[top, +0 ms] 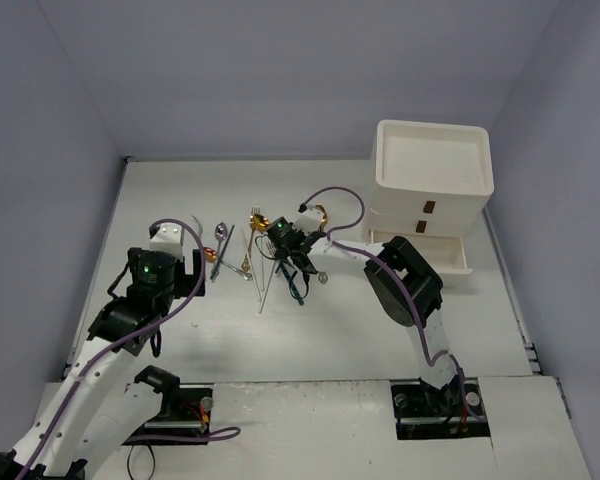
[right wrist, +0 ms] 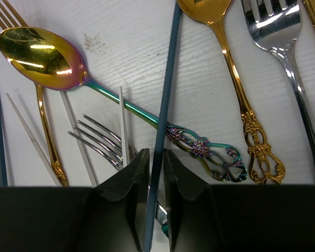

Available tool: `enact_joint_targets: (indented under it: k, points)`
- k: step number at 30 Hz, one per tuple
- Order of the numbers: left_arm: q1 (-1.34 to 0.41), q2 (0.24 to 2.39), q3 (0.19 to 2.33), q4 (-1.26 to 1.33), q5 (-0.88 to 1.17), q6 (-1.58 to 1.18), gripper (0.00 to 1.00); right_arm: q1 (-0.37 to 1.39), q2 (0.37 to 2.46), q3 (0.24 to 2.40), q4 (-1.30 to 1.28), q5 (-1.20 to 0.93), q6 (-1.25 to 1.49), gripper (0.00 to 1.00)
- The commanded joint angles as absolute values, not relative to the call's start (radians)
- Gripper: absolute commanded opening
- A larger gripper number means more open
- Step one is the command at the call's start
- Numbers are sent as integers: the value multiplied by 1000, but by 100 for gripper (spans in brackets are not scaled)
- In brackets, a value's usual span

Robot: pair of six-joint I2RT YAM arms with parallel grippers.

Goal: Sort the eating utensils into containers

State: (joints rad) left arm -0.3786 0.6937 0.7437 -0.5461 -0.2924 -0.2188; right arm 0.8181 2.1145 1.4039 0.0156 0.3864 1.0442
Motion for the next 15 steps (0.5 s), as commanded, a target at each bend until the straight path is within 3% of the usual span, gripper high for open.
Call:
enact_joint_targets:
  k: [1,4,15]
  points:
    - [-383,698,778,-514,-295,-226,97,819,2096,1428,8,434,1051,6]
    - [-383,699,779,-514,-296,-225,96,817,2057,1429,8,436,1044,0]
    - [-383,704,778,-512,-299,-227,97,818,1687,1261,8,363,1009,0]
